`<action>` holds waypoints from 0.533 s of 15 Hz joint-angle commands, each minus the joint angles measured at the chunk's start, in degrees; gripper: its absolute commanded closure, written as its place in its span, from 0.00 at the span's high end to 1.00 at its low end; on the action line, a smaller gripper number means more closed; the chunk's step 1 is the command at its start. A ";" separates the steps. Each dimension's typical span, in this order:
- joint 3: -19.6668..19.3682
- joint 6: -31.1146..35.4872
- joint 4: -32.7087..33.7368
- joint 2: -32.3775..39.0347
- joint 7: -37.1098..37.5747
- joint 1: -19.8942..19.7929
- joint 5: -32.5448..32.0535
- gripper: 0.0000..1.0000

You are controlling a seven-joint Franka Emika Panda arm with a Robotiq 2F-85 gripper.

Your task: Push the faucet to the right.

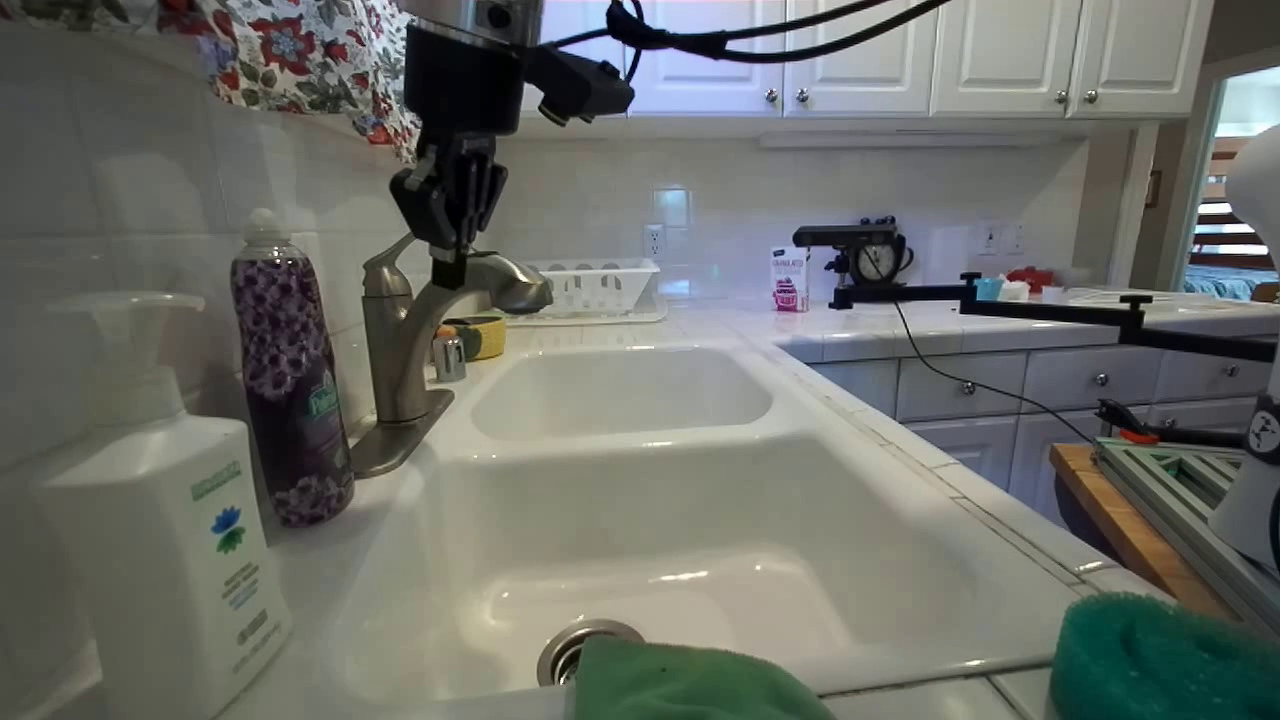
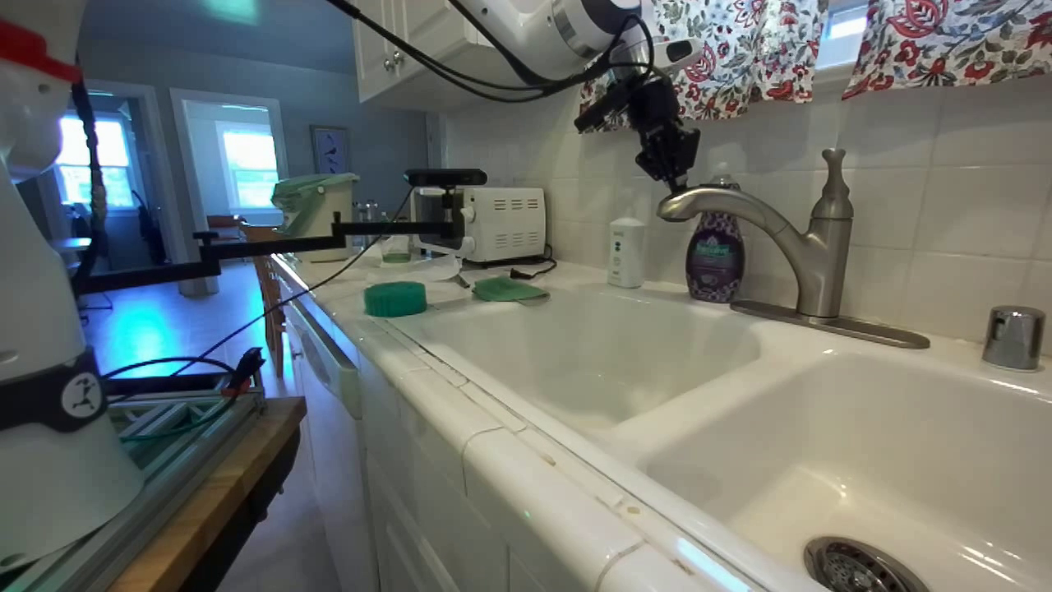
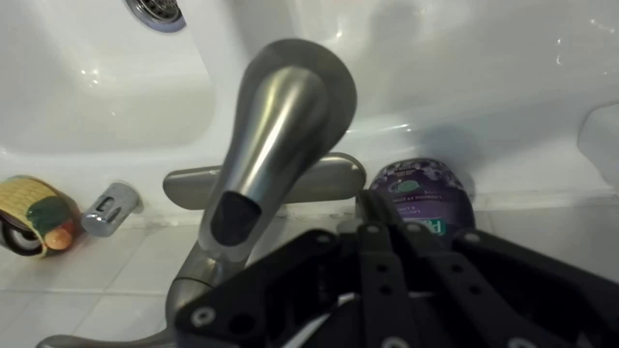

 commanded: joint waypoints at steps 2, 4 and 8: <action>-1.35 -5.50 2.60 1.47 3.24 1.45 -1.78 0.00; -1.50 -6.90 2.41 1.33 3.89 1.30 -2.06 0.00; -2.33 -7.84 2.00 1.00 4.93 0.91 -2.55 0.00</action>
